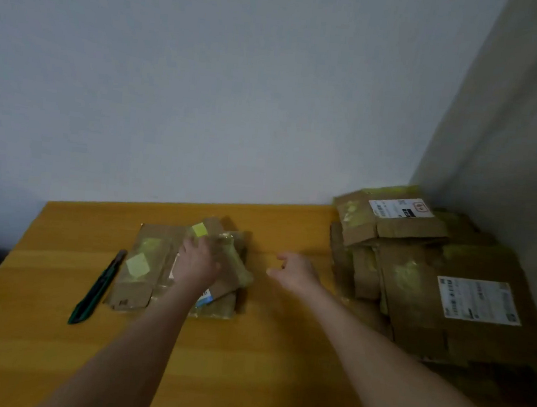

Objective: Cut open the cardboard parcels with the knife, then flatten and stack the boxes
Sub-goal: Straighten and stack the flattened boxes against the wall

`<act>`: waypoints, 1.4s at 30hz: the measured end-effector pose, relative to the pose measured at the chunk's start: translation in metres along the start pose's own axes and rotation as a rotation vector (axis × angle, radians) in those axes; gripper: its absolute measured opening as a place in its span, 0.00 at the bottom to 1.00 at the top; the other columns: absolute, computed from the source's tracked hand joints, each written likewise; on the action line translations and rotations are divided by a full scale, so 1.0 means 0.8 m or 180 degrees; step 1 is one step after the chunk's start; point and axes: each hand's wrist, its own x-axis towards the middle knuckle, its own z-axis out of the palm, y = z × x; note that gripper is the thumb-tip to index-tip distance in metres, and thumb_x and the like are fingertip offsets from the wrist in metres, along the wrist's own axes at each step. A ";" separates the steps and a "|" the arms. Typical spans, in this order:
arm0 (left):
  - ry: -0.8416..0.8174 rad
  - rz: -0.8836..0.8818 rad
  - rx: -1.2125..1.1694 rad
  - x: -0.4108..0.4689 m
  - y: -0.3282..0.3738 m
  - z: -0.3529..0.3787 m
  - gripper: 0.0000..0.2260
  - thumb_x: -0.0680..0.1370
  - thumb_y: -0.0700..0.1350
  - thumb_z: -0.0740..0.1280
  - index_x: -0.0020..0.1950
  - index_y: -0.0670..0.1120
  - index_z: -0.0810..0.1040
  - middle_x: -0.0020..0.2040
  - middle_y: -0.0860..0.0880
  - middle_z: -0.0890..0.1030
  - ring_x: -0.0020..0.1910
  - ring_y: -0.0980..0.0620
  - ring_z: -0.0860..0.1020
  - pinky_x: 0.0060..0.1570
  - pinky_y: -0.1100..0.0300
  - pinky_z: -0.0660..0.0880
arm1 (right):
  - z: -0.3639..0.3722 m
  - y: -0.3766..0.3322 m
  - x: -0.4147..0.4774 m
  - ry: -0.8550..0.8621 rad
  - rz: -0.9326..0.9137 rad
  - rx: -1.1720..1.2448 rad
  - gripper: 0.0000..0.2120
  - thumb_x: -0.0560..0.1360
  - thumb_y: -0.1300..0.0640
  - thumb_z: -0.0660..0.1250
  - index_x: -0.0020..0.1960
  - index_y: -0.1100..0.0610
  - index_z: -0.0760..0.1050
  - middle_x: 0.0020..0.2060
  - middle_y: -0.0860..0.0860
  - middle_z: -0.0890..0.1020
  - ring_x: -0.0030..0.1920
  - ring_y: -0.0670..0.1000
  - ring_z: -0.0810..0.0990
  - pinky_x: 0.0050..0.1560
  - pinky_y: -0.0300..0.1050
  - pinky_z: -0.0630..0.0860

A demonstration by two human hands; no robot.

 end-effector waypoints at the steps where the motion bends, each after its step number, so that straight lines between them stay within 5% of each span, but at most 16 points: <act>1: 0.0033 0.0002 -0.0009 -0.003 -0.003 0.001 0.29 0.78 0.47 0.65 0.76 0.44 0.57 0.76 0.39 0.56 0.75 0.40 0.58 0.66 0.47 0.67 | 0.008 -0.004 0.002 -0.0115 0.0024 -0.0023 0.31 0.75 0.45 0.68 0.74 0.55 0.64 0.69 0.54 0.72 0.67 0.56 0.72 0.65 0.49 0.71; 7: 0.0074 -0.0257 -0.0430 0.028 -0.055 -0.004 0.33 0.76 0.50 0.69 0.76 0.43 0.58 0.74 0.38 0.60 0.72 0.39 0.64 0.67 0.45 0.68 | 0.082 -0.046 0.018 -0.0287 0.0752 0.0519 0.41 0.74 0.40 0.68 0.75 0.58 0.54 0.69 0.55 0.70 0.67 0.59 0.71 0.62 0.53 0.71; 13: 0.0109 -0.0372 -0.0682 0.069 -0.098 -0.011 0.36 0.76 0.57 0.69 0.76 0.42 0.58 0.75 0.39 0.59 0.72 0.39 0.64 0.67 0.43 0.68 | 0.101 -0.068 0.049 0.0279 0.0650 0.0609 0.12 0.75 0.54 0.68 0.58 0.52 0.76 0.54 0.51 0.81 0.54 0.55 0.79 0.54 0.49 0.76; 16: 0.0202 -0.0496 -0.0797 0.086 -0.119 -0.029 0.37 0.76 0.60 0.66 0.76 0.44 0.56 0.75 0.40 0.60 0.73 0.39 0.63 0.66 0.41 0.68 | 0.088 -0.091 0.066 0.0395 0.0234 0.0856 0.10 0.75 0.60 0.67 0.54 0.49 0.79 0.55 0.50 0.82 0.54 0.54 0.79 0.50 0.44 0.74; 21: -0.0090 -0.0642 -0.1189 0.098 -0.155 -0.037 0.35 0.74 0.54 0.71 0.75 0.44 0.59 0.70 0.40 0.69 0.65 0.40 0.72 0.60 0.45 0.74 | 0.102 -0.130 0.092 0.0485 0.0041 0.0567 0.17 0.75 0.60 0.68 0.63 0.51 0.77 0.62 0.52 0.79 0.61 0.56 0.77 0.56 0.44 0.74; 25: 0.0009 -0.0805 -0.1113 0.096 -0.165 -0.030 0.35 0.76 0.51 0.71 0.77 0.42 0.57 0.70 0.37 0.66 0.65 0.37 0.71 0.61 0.45 0.73 | 0.136 -0.132 0.089 0.0391 0.0179 0.0200 0.31 0.76 0.58 0.68 0.76 0.51 0.60 0.70 0.53 0.70 0.67 0.58 0.72 0.62 0.53 0.74; 29: -0.0045 -0.0903 -0.0680 0.090 -0.158 -0.027 0.35 0.77 0.50 0.69 0.76 0.41 0.55 0.72 0.37 0.61 0.70 0.37 0.63 0.66 0.44 0.67 | 0.136 -0.128 0.081 0.0728 0.0082 -0.0139 0.25 0.77 0.60 0.65 0.73 0.51 0.66 0.67 0.53 0.71 0.70 0.58 0.65 0.64 0.51 0.71; 34: 0.0349 -0.0362 -0.0219 0.088 -0.124 -0.041 0.33 0.78 0.48 0.67 0.77 0.43 0.54 0.76 0.38 0.55 0.74 0.38 0.56 0.70 0.44 0.62 | 0.093 -0.125 0.065 0.1056 -0.0231 0.0121 0.21 0.75 0.71 0.59 0.61 0.55 0.78 0.57 0.53 0.78 0.58 0.54 0.76 0.54 0.43 0.72; 42: 0.0035 0.0557 -0.0368 0.047 0.060 -0.014 0.27 0.78 0.47 0.66 0.75 0.44 0.62 0.75 0.40 0.57 0.74 0.40 0.59 0.69 0.49 0.64 | -0.017 -0.054 0.023 0.1418 -0.0185 0.0337 0.17 0.77 0.64 0.59 0.60 0.52 0.80 0.53 0.52 0.84 0.55 0.53 0.80 0.55 0.43 0.74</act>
